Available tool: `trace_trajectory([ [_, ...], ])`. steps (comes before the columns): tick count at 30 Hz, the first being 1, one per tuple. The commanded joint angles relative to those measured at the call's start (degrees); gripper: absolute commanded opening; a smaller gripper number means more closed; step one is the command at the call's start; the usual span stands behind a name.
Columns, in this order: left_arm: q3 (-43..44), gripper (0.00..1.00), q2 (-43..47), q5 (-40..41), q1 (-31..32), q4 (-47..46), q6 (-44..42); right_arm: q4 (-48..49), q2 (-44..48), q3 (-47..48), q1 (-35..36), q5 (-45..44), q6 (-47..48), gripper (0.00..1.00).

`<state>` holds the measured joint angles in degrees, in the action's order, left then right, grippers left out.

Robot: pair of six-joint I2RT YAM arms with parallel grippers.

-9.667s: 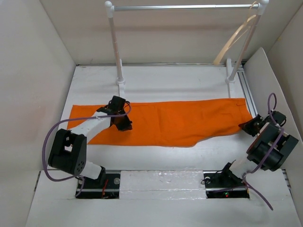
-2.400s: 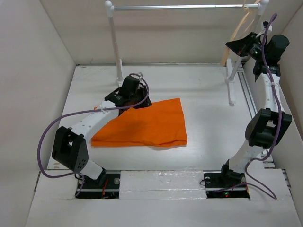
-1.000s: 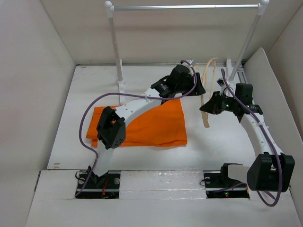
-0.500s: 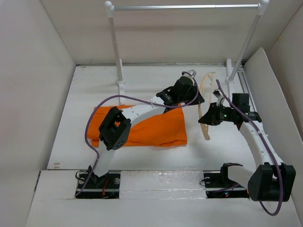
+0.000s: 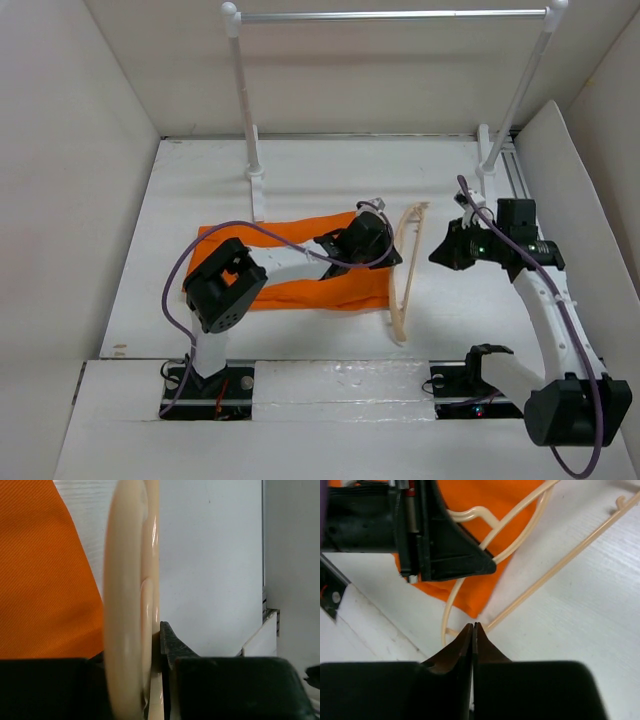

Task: Place the trousers on the hanger
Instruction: Pick up the hanger from the clothesline, then place the trousers on the hanger.

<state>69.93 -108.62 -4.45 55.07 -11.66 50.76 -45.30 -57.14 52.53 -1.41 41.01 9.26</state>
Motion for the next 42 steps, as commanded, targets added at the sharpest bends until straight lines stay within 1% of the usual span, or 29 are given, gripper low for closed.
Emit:
trace_trajectory([
  [1, -2.6, 0.0, 5.08, 6.62, 1.01, -6.62, 3.29, 13.33, -1.21, -3.99, 1.14, 1.61, -4.5, 0.0],
  [2, -3.13, 0.0, 5.08, 7.34, 1.01, -6.79, 3.73, 15.83, -2.95, -4.8, 1.93, 1.26, -5.38, 0.0],
  [3, -4.44, 0.0, 4.47, 8.39, 1.01, -6.97, 4.34, 20.38, -5.58, -6.03, 3.42, 0.83, -7.48, 0.0],
  [4, -4.45, 0.0, 4.47, 8.92, 1.01, -6.97, 4.95, 22.6, -5.61, -6.04, 4.56, 0.82, -8.28, 0.0],
  [5, -4.89, 0.0, 4.21, 9.1, 1.01, -7.06, 5.66, 24.36, -8.92, -6.82, 5.79, 0.65, -8.64, 0.0],
  [6, -5.76, 0.0, 3.94, 9.19, 1.01, -7.32, 6.36, 25.6, -10.6, -6.92, 7.2, 0.12, -8.99, 0.16],
  [8, -6.38, 0.0, 4.03, 10.16, 1.01, -7.59, 7.77, 30.43, -13.68, -7.79, 11.05, -2.67, -10.82, 0.29],
  [9, -7.34, 0.0, 4.55, 11.55, 1.01, -7.33, 7.95, 36.45, -17.52, -9.1, 12.47, -3.91, -13.45, 0.4],
  [10, -7.35, 0.0, 4.56, 11.57, 1.01, -7.32, 7.95, 36.51, -17.56, -9.12, 12.48, -3.92, -13.47, 0.4],
  [11, -7.96, 0.0, 4.82, 11.65, 1.01, -7.24, 7.95, 39.47, -20.09, -11.29, 13.01, -3.23, -14.61, 0.43],
  [12, -8.4, 0.0, 4.99, 12.09, 0.4, -6.97, 8.04, 44.11, -21.42, -12.27, 13.01, -3.13, -17.05, 0.43],
  [13, -8.76, 0.0, 5.17, 12.09, 0.39, -6.97, 8.3, 44.76, -22.73, -12.89, 13.01, -4.35, -17.77, 0.44],
  [16, -10.16, 0.0, 5.87, 12.53, -0.22, -6.89, 8.65, 50.74, -26.61, -14.47, 13.63, -6.82, -19.8, 0.44],
  [19, -10.52, 0.0, 6.05, 12.71, -0.22, -6.71, 8.65, 52.15, -29.16, -14.65, 15.2, -9.45, -20.94, 0.44],
  [22, -9.73, 0.0, 5.17, 12.62, -0.22, -5.48, 7.86, 53.74, -31.79, -14.04, 17.4, -8.59, -21.91, 0.45],
  [25, -9.46, 0.0, 4.29, 12.18, -0.22, -5.3, 7.51, 53.12, -33.38, -13.86, 19.25, -9.9, -22.79, 0.45],
  [27, -9.99, 0.0, 4.03, 11.92, -0.22, -5.39, 7.51, 55.74, -33.73, -15.0, 19.87, -8.59, -24.62, 0.44],
  [28, -10.16, 0.0, 4.12, 12.01, -0.22, -5.3, 7.33, 55.84, -33.65, -15.79, 19.87, -8.23, -25.16, 0.37],
  [29, -10.25, 0.0, 4.29, 12.09, -0.83, -5.04, 7.16, 55.76, -32.86, -16.06, 19.0, -7.54, -25.69, 0.12],
  [30, -10.51, 0.0, 4.55, 12.53, -0.84, -4.69, 6.98, 56.11, -31.98, -16.58, 18.12, -7.01, -26.04, 0.01],
  [31, -10.69, 0.0, 4.82, 12.71, -0.84, -4.6, 6.63, 56.72, -30.5, -17.89, 15.67, -5.7, -26.39, 0.0],
  [32, -11.39, 0.0, 5.6, 12.8, -1.54, -4.69, 6.46, 56.9, -26.91, -18.25, 14.26, -5.33, -26.74, 0.0],
  [34, -11.83, 0.0, 6.22, 12.62, -1.54, -4.6, 5.23, 53.23, -23.38, -17.38, 11.53, -4.98, -25.79, 0.0],
  [36, -11.66, 0.0, 6.75, 12.1, -1.54, -3.38, 3.82, 47.62, -19.78, -14.31, 7.75, -4.02, -23.24, 0.0],
  [40, -13.15, 0.0, 8.07, 12.09, -1.54, -1.97, 1.8, 45.65, -16.42, -10.7, 0.63, -0.5, -23.23, 0.0],
  [42, -14.56, 0.0, 9.65, 13.49, -2.07, -0.57, 2.06, 41.89, -15.89, -8.78, -3.05, -0.23, -22.18, 0.0],
])
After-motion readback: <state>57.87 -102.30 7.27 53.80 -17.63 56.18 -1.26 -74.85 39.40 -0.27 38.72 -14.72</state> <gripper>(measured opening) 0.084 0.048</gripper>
